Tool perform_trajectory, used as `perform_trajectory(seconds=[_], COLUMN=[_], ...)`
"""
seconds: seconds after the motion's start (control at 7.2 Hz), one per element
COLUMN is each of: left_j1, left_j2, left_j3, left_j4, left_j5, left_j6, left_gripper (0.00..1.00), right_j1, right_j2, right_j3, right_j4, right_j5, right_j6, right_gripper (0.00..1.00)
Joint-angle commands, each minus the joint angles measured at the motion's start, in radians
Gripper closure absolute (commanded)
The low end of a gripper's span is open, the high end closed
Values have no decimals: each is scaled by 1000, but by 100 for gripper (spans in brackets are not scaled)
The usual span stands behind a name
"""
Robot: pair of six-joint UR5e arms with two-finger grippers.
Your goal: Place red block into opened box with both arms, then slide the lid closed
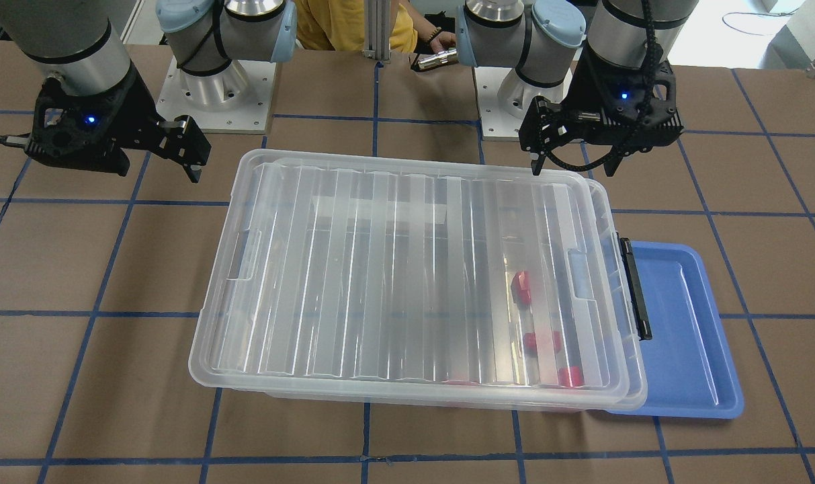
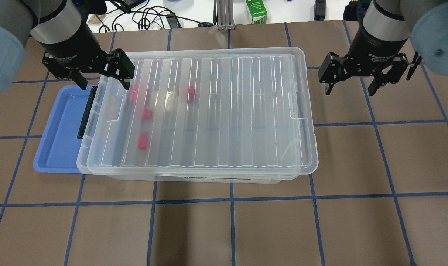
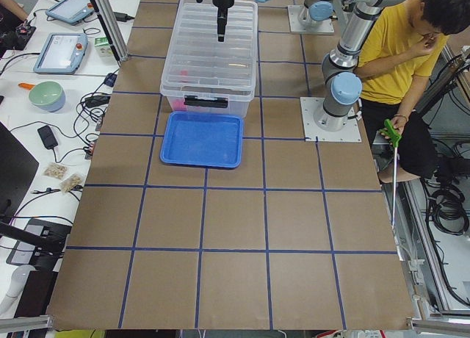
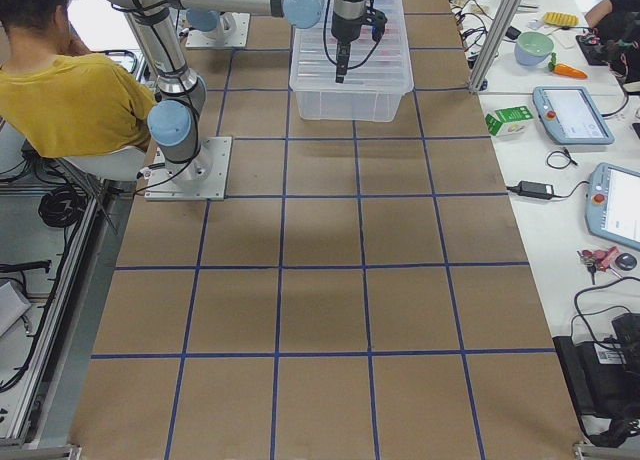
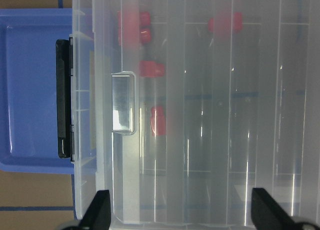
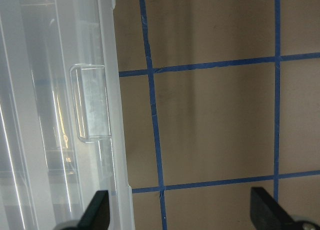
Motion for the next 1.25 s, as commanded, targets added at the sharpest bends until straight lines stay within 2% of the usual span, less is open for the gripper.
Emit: perform_trajectory(seconds=[0.0,1.11], left_j1=[0,1], left_j2=[0,2], left_j3=[2,1], left_j4=[1,-2], left_j5=[3,-9], left_j6=[0,2], left_gripper=[0,0], right_j1=[0,0], right_j2=[-8,-10], right_j3=[-6,7], right_j4=[-1,-1], right_j5=[5,-1], right_j6=[1,4], right_gripper=[0,0])
